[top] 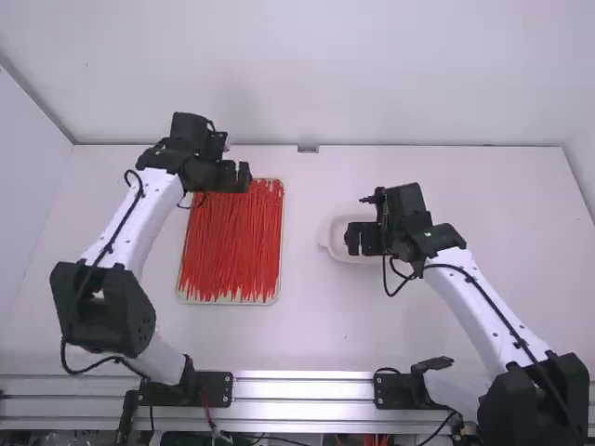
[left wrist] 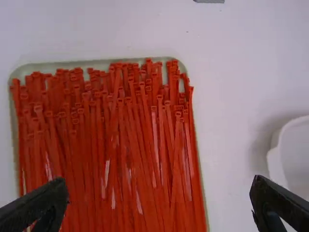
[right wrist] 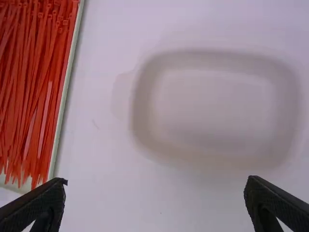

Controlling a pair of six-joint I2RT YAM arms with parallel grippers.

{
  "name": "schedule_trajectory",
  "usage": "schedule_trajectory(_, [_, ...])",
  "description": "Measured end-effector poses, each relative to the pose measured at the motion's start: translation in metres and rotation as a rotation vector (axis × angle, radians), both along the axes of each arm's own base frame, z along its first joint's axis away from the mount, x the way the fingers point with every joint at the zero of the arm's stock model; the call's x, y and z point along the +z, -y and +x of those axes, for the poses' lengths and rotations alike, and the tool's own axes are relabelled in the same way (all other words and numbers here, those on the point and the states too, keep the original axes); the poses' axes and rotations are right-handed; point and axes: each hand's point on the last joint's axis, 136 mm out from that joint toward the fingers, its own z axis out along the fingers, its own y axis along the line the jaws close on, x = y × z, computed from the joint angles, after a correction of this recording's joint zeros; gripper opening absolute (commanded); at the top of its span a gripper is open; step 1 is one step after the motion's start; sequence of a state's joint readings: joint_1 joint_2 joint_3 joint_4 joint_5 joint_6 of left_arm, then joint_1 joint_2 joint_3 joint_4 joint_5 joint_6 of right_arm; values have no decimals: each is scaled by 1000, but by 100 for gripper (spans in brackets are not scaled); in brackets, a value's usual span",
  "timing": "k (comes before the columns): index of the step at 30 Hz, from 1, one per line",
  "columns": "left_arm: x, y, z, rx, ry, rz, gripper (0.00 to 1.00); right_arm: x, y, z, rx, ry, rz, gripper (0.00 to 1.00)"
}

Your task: Fasten the cable tie

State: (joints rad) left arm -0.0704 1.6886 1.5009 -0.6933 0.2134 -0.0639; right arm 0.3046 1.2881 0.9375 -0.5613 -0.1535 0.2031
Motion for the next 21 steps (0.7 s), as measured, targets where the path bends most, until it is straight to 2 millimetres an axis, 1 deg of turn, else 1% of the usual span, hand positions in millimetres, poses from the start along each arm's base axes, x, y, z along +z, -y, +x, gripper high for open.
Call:
schedule_trajectory(3, [-7, 13, 20, -28, 23, 1, 99, 0, 0, 0, 0, 0, 0, 99])
schedule_trajectory(4, [-9, 14, 23, -31, 25, 0, 99, 0, 0, 0, 0, 0, 0, 98])
schedule_trajectory(5, [-17, 20, 28, -41, 23, 0, 99, 0, 0, 0, 0, 0, 0, 99])
schedule_trajectory(8, [-34, 28, 34, -57, 5, 2, 100, 0, 0, -1, 0, -3, -1, 99])
schedule_trajectory(10, [-54, 36, 40, -68, -20, 2, 99, 0, 0, -1, 0, -4, -1, 98])
schedule_trajectory(12, [-64, 41, 44, -67, -29, -4, 97, 0, 0, -1, 0, -4, -1, 99])
schedule_trajectory(14, [-76, 48, 50, -70, -30, -9, 90, 0, 0, -1, 0, -3, -1, 98])
schedule_trajectory(16, [-86, 56, 54, -79, -31, -10, 85, -1, 0, -1, -1, -4, -1, 99])
schedule_trajectory(17, [-90, 58, 55, -81, -35, -8, 82, 0, 0, -1, -1, -3, -1, 99])
schedule_trajectory(19, [-105, 67, 56, -84, -51, 3, 78, -1, 0, -1, -1, -7, -2, 98])
schedule_trajectory(21, [-113, 71, 57, -80, -58, 11, 70, -1, 1, -2, -1, -10, -3, 99])
